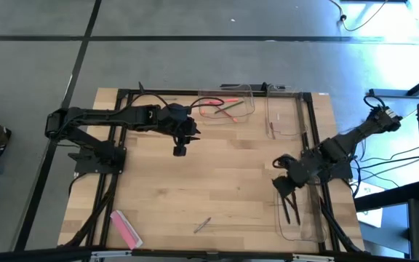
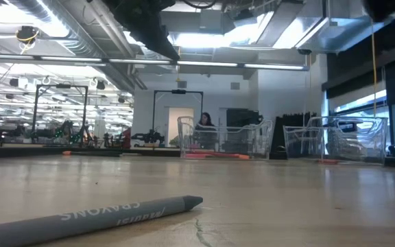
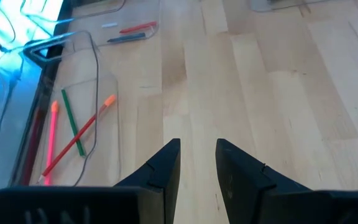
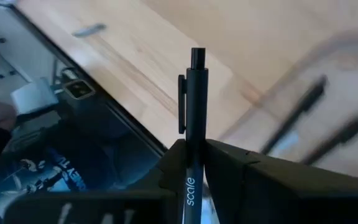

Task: Sort crayons/erasers/pens/pencils in bins
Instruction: Put the right black pen into the bottom right transparent bin

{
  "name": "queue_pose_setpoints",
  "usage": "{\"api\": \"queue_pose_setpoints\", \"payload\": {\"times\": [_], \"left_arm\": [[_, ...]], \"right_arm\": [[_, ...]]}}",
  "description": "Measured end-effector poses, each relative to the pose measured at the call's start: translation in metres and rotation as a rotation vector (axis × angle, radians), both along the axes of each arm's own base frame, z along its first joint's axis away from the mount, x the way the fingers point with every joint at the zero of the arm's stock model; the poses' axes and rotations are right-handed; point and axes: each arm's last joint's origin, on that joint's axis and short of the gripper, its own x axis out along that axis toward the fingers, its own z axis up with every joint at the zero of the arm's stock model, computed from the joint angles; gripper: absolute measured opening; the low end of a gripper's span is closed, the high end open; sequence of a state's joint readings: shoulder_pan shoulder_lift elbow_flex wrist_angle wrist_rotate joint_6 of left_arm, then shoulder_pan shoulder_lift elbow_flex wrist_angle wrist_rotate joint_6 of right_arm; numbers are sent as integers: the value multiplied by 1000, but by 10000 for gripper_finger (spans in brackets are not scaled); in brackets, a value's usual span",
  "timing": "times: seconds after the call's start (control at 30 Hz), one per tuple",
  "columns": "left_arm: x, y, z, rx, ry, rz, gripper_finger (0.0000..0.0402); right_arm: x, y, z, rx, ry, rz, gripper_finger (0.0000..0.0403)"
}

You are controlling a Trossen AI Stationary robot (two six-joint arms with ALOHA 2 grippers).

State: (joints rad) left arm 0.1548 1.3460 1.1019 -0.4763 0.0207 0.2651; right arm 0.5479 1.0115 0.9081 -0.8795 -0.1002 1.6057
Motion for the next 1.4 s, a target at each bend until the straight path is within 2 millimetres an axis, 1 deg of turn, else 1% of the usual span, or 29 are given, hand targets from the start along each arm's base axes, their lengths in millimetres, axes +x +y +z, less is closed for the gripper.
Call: {"api": "queue_pose_setpoints", "payload": {"times": [0.07, 0.23, 0.4, 0.53, 0.73, 1.17, 1.4], "left_arm": [[0, -2, 0, 16, 3, -22, 94], [1, -11, 0, 62, 8, -95, 94], [2, -22, 0, 116, 12, -181, 94], [3, -32, 0, 149, 12, -253, 94], [3, -44, 0, 117, -6, -375, 94], [3, -47, 0, 115, -7, -388, 94], [3, -47, 0, 116, -7, -387, 94]], "right_arm": [[-5, 6, -4, 13, 69, -34, 55], [-17, 17, -17, -18, 297, -173, 55], [-18, 28, -29, -59, 418, -275, 55], [-13, 38, -40, -88, 468, -318, 55], [-5, 49, -57, -150, 528, -349, 55], [13, 66, -95, -250, 603, -369, 55], [18, 71, -111, -289, 632, -374, 55]]}}
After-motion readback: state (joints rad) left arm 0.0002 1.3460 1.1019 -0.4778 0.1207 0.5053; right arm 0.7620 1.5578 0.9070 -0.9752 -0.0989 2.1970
